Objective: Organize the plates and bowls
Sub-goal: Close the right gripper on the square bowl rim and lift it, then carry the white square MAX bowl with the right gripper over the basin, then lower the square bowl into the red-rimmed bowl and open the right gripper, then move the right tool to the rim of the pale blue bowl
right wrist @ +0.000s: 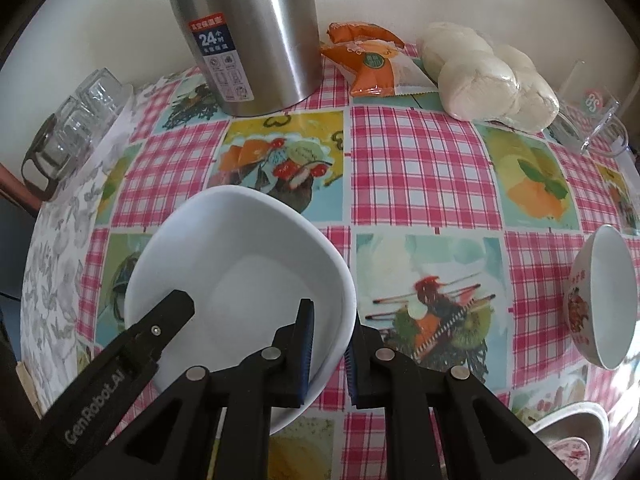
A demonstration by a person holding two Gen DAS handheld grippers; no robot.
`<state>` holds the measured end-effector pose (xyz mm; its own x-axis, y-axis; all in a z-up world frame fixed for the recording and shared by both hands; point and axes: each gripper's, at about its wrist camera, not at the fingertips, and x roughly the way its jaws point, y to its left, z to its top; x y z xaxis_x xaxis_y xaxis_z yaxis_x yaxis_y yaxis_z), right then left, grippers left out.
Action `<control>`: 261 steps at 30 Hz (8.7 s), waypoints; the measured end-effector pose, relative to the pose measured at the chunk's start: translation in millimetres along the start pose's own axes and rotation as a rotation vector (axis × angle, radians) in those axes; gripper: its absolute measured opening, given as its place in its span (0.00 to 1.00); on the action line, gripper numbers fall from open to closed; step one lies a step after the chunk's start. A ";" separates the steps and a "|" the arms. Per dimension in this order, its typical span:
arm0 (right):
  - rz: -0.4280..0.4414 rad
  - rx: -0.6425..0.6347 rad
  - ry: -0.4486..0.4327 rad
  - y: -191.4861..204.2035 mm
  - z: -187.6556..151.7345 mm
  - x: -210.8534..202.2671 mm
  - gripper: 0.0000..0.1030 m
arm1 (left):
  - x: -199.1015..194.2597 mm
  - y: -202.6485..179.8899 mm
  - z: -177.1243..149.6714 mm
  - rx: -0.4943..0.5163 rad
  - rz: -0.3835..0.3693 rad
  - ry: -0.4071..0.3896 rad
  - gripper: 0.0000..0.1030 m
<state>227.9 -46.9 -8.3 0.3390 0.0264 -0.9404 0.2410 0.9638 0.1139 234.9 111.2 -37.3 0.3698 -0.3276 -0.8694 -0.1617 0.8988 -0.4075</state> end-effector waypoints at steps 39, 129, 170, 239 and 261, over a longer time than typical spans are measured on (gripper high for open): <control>0.159 0.119 -0.294 -80.1 -81.3 -152.7 0.14 | -133.8 -101.2 -72.8 0.315 -0.076 -0.126 0.14; 0.202 0.272 -0.193 -183.5 -170.4 -156.4 0.23 | -102.9 -161.6 -178.6 0.575 0.225 0.008 0.15; 0.161 0.305 -0.273 -198.5 -170.2 -169.2 0.87 | -144.6 -142.3 -156.5 0.430 0.260 -0.147 0.76; 0.055 0.684 -0.262 -378.8 -182.2 -146.5 1.00 | -76.4 -294.0 -209.2 0.633 0.193 -0.136 0.93; 0.128 0.612 -0.283 -365.4 -122.2 -99.0 1.00 | -29.8 -298.6 -179.3 0.542 0.156 -0.148 0.93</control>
<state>-4.9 -369.3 4.0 0.6032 -0.0204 -0.7973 0.6256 0.6322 0.4571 108.2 -199.7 60.2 0.5097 -0.1706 -0.8433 0.2524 0.9667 -0.0430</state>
